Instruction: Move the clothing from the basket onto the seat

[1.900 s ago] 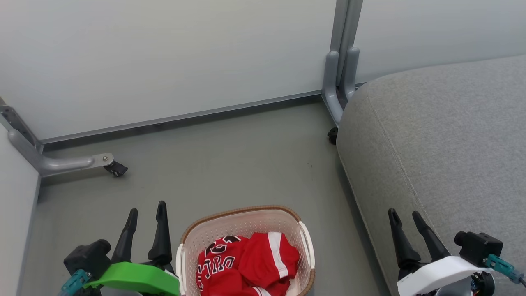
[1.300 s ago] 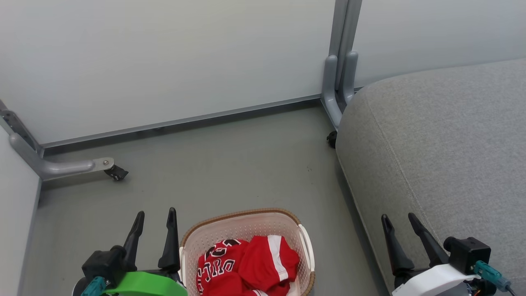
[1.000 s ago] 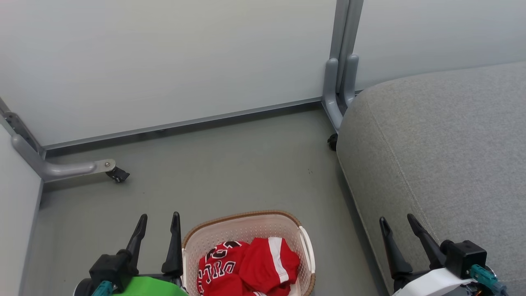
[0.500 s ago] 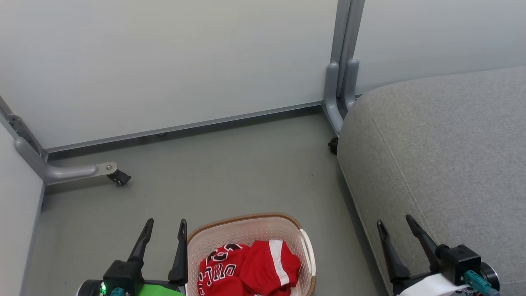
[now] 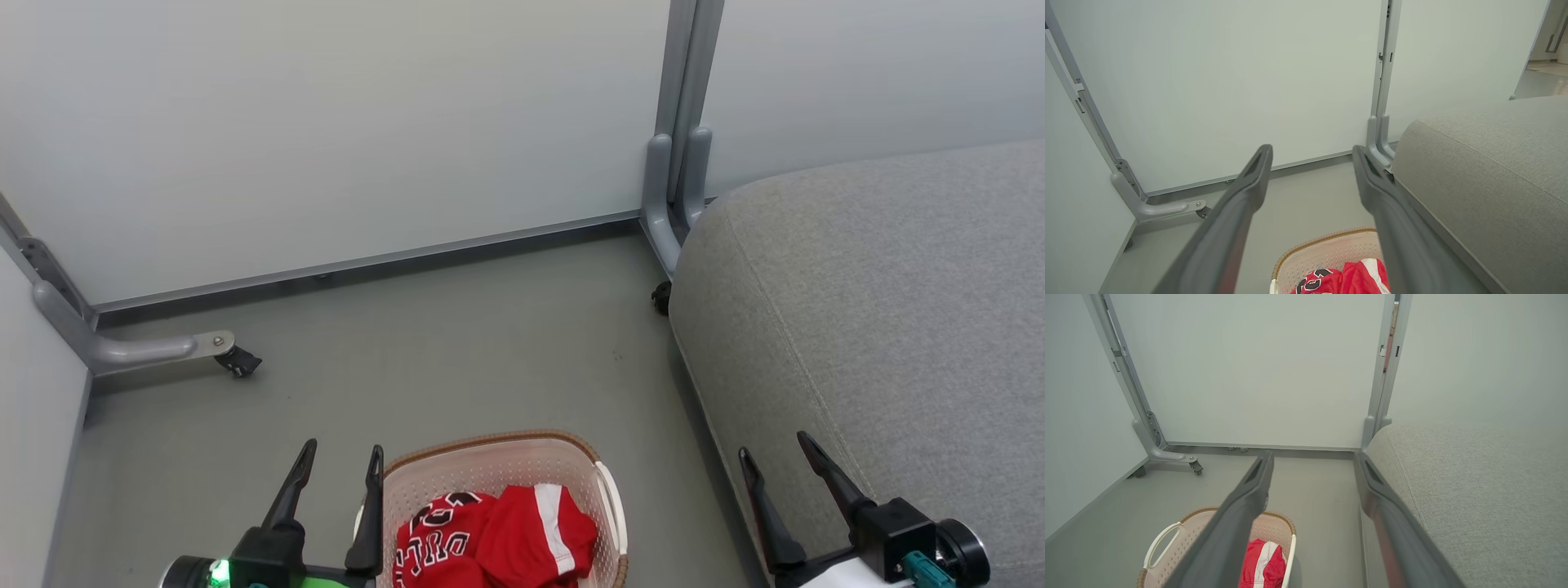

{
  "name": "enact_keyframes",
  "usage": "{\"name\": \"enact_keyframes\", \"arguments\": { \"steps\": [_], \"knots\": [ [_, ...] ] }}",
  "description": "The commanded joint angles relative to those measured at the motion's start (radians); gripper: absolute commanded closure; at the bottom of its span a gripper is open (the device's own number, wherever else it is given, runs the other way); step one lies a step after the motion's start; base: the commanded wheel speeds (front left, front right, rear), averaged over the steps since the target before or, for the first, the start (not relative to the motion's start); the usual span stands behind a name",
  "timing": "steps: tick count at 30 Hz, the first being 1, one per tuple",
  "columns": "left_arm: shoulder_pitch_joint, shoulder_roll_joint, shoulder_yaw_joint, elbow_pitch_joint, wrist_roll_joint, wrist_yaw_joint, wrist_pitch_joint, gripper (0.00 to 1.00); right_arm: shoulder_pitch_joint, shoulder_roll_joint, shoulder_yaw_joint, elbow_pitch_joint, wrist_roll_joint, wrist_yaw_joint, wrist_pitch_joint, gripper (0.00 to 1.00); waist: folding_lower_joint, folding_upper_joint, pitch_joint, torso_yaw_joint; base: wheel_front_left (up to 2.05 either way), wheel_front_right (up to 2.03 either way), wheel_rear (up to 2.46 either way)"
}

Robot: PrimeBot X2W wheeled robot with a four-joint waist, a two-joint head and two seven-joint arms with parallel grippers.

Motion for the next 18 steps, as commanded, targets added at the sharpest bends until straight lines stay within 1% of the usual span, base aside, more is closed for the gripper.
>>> {"name": "enact_keyframes", "arguments": {
  "steps": [1,18],
  "knots": [
    [0.015,0.0,-0.003,0.001,0.012,0.001,-0.009,0.0,0.013,-0.003,0.003,-0.005,-0.017,0.0,-0.006,0.0,0.0,-0.0001,-0.003,0.0,0.0,0.0,0.0],
    [0.016,0.0,-0.006,0.013,0.0,0.002,-0.008,0.0,0.015,-0.001,-0.004,0.001,-0.011,0.0,-0.006,0.0,0.0,-0.0001,-0.01,-0.005,0.0,0.0,0.0]
  ]
}}
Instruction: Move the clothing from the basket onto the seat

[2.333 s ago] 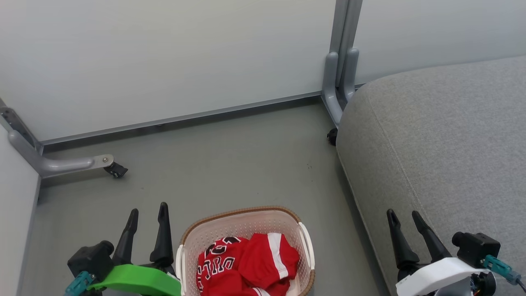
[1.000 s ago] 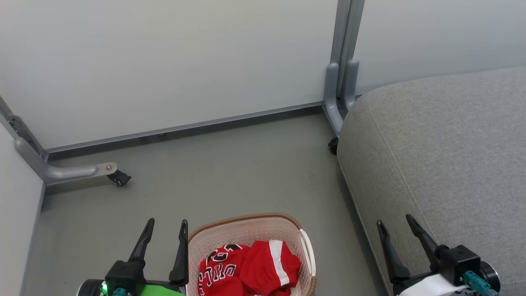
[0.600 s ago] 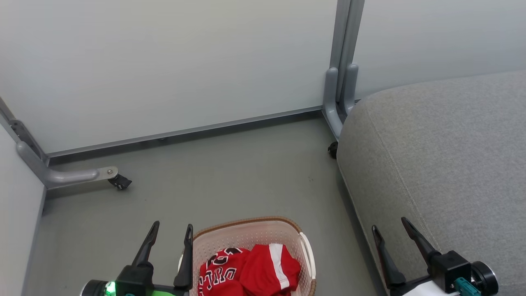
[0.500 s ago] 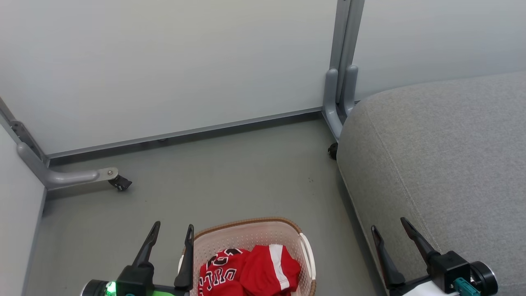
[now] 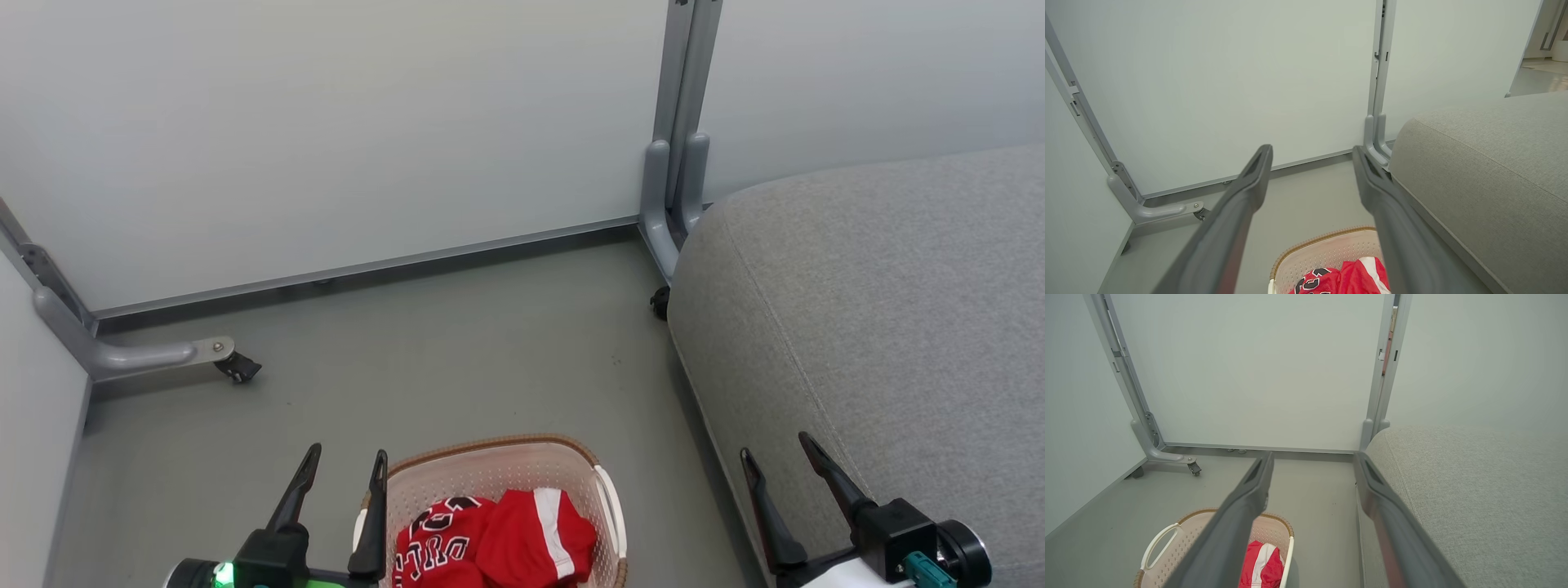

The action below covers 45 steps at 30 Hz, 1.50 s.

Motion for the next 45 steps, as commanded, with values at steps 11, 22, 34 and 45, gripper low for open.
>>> {"name": "enact_keyframes", "arguments": {
  "steps": [11,22,34,45],
  "knots": [
    [0.021,0.0,-0.007,0.046,-0.011,-0.005,-0.003,0.0,0.012,-0.001,0.001,-0.004,0.006,0.0,-0.005,0.0,0.0,0.0,0.028,-0.017,0.0,0.0,0.0],
    [-0.046,0.012,-0.043,0.154,0.037,-0.022,-0.002,0.0,-0.04,-0.007,0.012,-0.006,0.019,0.0,-0.005,0.0,0.0,0.0,0.176,-0.055,0.0,0.0,0.0],
    [-0.443,0.121,-0.278,0.411,0.162,-0.034,-0.002,0.0,-0.236,-0.024,0.032,-0.031,0.006,0.0,-0.005,0.0,0.0,0.0,0.526,-0.064,0.0,0.0,0.0],
    [-0.857,0.179,-0.624,0.785,0.207,-0.033,-0.002,0.0,-0.398,-0.028,0.042,-0.054,0.003,0.0,-0.005,0.0,0.0,0.0,0.755,-0.106,0.0,0.0,0.0]
  ]
}}
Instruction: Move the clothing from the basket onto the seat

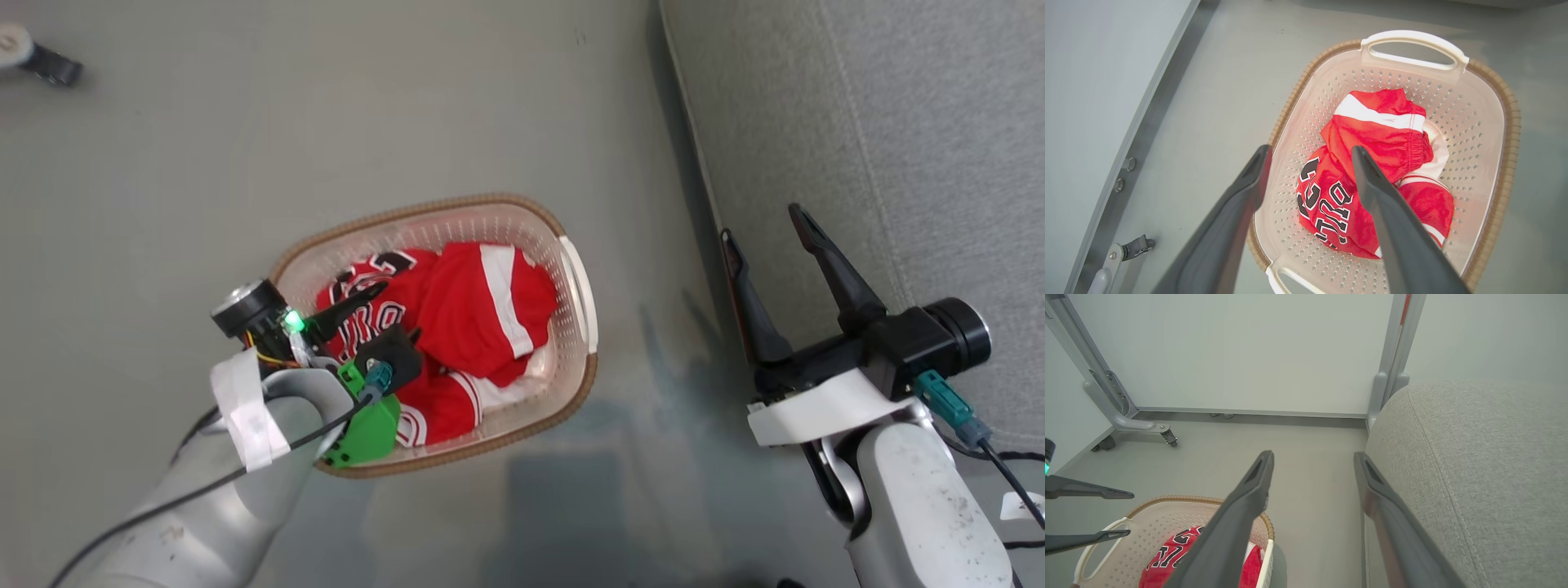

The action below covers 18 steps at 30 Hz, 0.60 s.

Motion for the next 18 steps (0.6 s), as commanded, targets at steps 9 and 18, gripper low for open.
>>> {"name": "enact_keyframes", "arguments": {
  "steps": [9,18],
  "knots": [
    [-0.208,0.006,-0.186,0.22,0.047,0.001,0.001,0.0,-0.079,0.025,0.016,-0.016,0.015,0.0,-0.005,0.0,-0.0001,-0.0001,0.272,-0.091,0.0,0.0,0.0],
    [-0.321,0.015,-0.354,0.326,0.087,0.001,0.032,0.0,-0.125,0.033,0.037,-0.021,0.047,0.0,-0.005,0.0,-0.0001,-0.0001,0.376,-0.125,0.0,0.0,0.0]
  ]
}}
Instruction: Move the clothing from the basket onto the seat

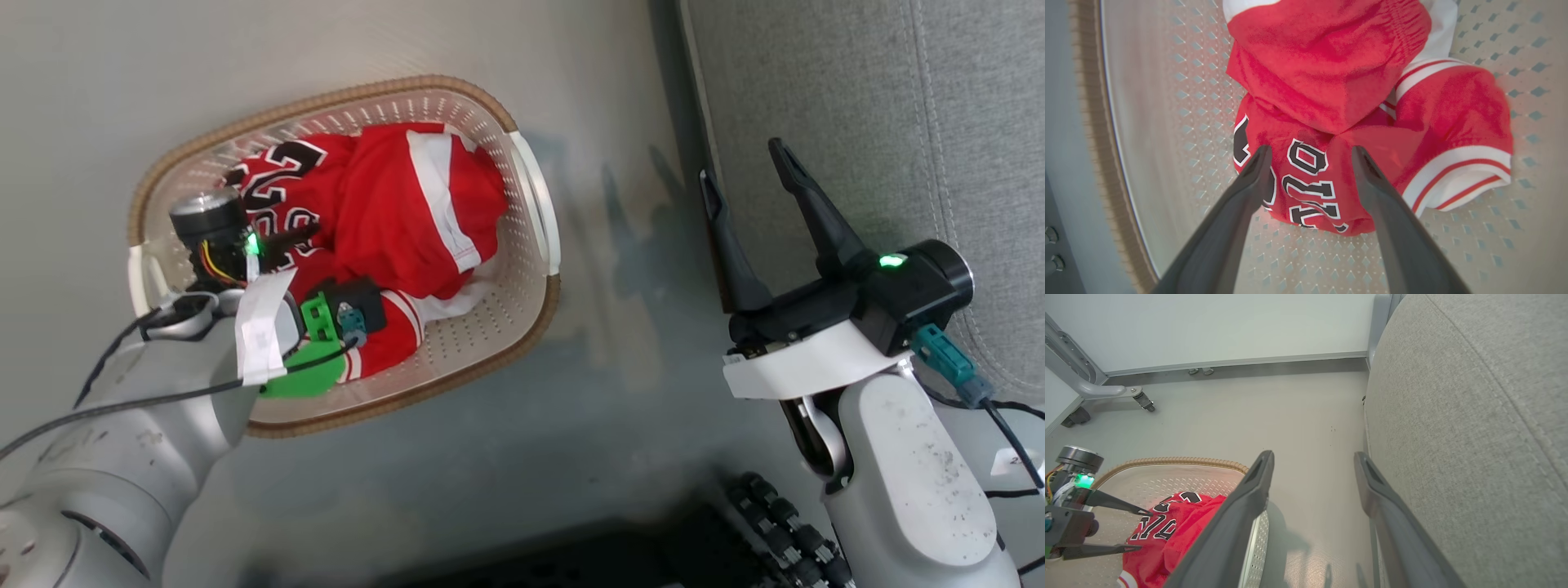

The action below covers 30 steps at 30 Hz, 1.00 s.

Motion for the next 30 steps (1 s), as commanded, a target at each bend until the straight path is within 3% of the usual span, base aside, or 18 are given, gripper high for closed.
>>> {"name": "enact_keyframes", "arguments": {
  "steps": [1,12,23,24,25,30],
  "knots": [
    [-0.026,0.014,-0.008,0.007,0.009,0.001,0.011,0.0,-0.02,0.001,0.004,-0.006,0.009,0.0,-0.005,0.0,-0.0001,0.0,0.071,-0.041,0.0,0.0,0.0],
    [-0.075,0.06,0.039,0.026,-0.083,0.002,0.123,0.0,-0.069,0.001,0.033,-0.017,0.048,0.0,-0.005,0.0,-0.0001,0.0,0.166,-0.079,0.0,0.0,0.0],
    [-0.086,0.087,0.019,0.029,-0.116,0.003,0.223,0.0,-0.084,-0.002,0.056,-0.022,0.069,0.0,-0.002,0.0,-0.0001,0.0,0.218,-0.099,0.0,0.0,0.0],
    [-0.086,0.088,0.021,0.03,-0.121,0.008,0.232,0.54,-0.085,-0.003,0.056,-0.02,0.071,0.0,-0.002,0.0,-0.0001,0.0,0.219,-0.099,0.0,0.0,0.0],
    [-0.087,0.087,0.021,0.03,-0.121,0.015,0.231,1.0,-0.086,-0.003,0.057,-0.017,0.071,0.0,-0.002,0.0,-0.0001,0.0,0.219,-0.099,0.0,0.0,0.0],
    [-0.074,0.072,0.019,0.03,-0.135,0.025,0.235,1.0,-0.097,-0.003,0.056,-0.013,0.071,-0.001,-0.002,0.0,-0.0001,0.0,0.199,-0.095,0.0,0.0,0.0]
  ]
}}
